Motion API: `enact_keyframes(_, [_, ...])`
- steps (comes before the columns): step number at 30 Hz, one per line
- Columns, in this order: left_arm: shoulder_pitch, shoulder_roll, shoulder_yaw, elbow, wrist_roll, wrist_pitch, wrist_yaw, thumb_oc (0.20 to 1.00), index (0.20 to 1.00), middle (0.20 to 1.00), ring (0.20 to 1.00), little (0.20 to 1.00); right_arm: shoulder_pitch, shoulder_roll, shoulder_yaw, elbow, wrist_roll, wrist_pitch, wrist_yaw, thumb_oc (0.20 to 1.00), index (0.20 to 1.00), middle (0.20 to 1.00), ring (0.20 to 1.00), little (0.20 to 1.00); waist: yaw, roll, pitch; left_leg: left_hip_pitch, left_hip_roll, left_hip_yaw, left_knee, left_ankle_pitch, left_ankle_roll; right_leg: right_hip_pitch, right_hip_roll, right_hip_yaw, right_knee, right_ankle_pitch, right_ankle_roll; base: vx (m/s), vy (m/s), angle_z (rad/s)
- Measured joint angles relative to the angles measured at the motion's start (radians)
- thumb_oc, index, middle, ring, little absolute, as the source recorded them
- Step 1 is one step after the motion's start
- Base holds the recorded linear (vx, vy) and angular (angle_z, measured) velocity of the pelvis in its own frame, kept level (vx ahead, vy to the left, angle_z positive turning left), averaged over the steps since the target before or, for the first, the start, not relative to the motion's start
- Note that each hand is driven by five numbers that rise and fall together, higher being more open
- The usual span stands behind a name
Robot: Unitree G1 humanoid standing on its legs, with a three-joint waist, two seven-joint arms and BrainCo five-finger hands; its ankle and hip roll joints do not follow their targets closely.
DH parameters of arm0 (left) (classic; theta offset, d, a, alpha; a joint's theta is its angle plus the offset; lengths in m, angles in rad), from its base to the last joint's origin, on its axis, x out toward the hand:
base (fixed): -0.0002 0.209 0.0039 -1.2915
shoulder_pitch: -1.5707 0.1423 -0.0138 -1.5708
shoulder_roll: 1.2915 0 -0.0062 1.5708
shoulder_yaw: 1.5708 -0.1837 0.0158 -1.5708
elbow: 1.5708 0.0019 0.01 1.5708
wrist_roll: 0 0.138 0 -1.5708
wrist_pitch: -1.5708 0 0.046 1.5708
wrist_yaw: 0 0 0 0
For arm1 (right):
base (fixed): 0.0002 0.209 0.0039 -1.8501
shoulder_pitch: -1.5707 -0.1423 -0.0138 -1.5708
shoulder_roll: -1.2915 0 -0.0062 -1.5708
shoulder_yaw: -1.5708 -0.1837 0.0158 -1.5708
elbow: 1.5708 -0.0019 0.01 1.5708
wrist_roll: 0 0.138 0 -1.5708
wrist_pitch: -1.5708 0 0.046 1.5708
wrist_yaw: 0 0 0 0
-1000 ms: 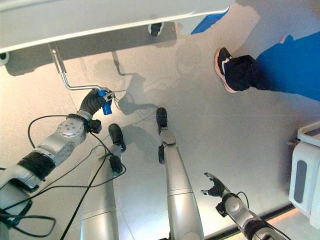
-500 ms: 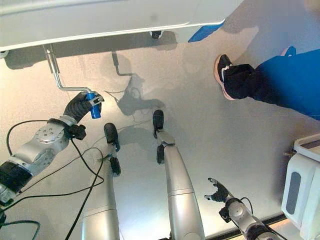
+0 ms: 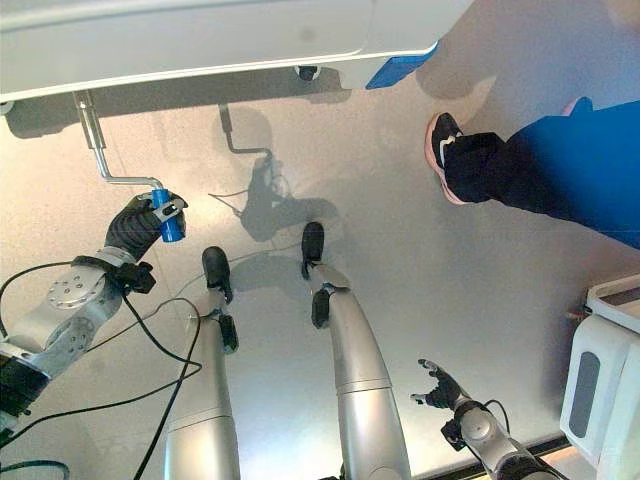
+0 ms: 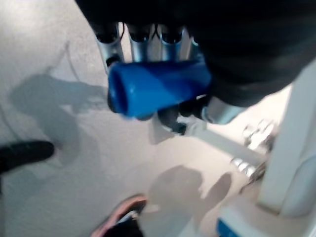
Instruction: Raise the hospital bed
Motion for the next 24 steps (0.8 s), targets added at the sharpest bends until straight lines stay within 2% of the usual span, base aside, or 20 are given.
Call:
enact_keyframes(6, [0.025, -0.073, 0.016, 0.065, 0.005, 0.001, 0.0, 0.2, 0.2, 0.2, 0.2, 0.2, 0.003, -0.003, 0.001, -0.004, 0.002, -0.001, -0.001, 1.0, 1.0, 1.0, 1.0, 1.0, 0.008, -0.001, -0.001, 0.06, 0.018, -0.005, -0.028, -0.004, -0.014, 0.056, -0.001, -0.045, -0.014, -0.015, 0.0, 0.01, 0.021, -0.02])
enact_keyframes(10, [0.035, -0.092, 0.018, 0.076, 0.015, 0.001, -0.004, 0.2, 0.2, 0.2, 0.2, 0.2, 0.003, -0.003, 0.001, -0.017, 0.004, -0.002, 0.001, 1.0, 1.0, 1.0, 1.0, 1.0, 0.012, -0.001, -0.001, 0.067, 0.023, -0.01, -0.031, -0.005, -0.016, 0.07, -0.001, -0.061, -0.019, -0.015, 0.0, 0.01, 0.031, 0.01])
enact_keyframes(11, [0.035, -0.127, 0.035, 0.09, 0.041, 0.001, -0.011, 0.2, 0.2, 0.2, 0.2, 0.2, 0.003, -0.004, -0.001, -0.018, 0.004, -0.002, 0.001, 1.0, 1.0, 1.0, 1.0, 1.0, 0.014, -0.001, -0.001, 0.07, 0.024, -0.011, -0.032, -0.005, -0.016, 0.077, 0.0, -0.064, -0.027, -0.016, 0.0, 0.0, 0.0, 0.0])
enact_keyframes(16, [0.039, -0.133, 0.034, 0.092, 0.073, 0.001, -0.012, 0.2, 0.2, 0.2, 0.2, 0.2, 0.003, -0.006, 0.0, -0.019, 0.004, -0.003, -0.002, 1.0, 1.0, 1.0, 1.0, 1.0, 0.017, -0.002, -0.001, 0.069, 0.023, -0.013, -0.031, -0.005, -0.015, 0.08, 0.0, -0.065, -0.031, -0.016, 0.001, 0.0, 0.019, 0.0])
enact_keyframes(18, [0.04, -0.167, 0.038, 0.111, 0.111, -0.009, -0.002, 0.2, 0.2, 0.2, 0.2, 0.2, 0.005, -0.008, -0.002, -0.02, 0.004, -0.004, -0.005, 1.0, 1.0, 1.0, 1.0, 1.0, 0.022, -0.001, -0.001, 0.066, 0.024, -0.013, -0.028, -0.006, -0.016, 0.08, 0.002, -0.065, -0.033, -0.02, 0.006, 0.0, 0.029, -0.02])
enact_keyframes(24, [0.039, -0.18, 0.037, 0.117, 0.201, -0.009, 0.007, 0.2, 0.2, 0.2, 0.2, 0.2, 0.005, -0.008, -0.002, -0.02, 0.004, -0.004, -0.005, 1.0, 1.0, 1.0, 1.0, 1.0, 0.037, -0.001, -0.001, 0.06, 0.024, -0.016, -0.019, -0.008, -0.015, 0.08, 0.003, -0.066, -0.035, -0.02, 0.007, 0.0, 0.0, 0.0])
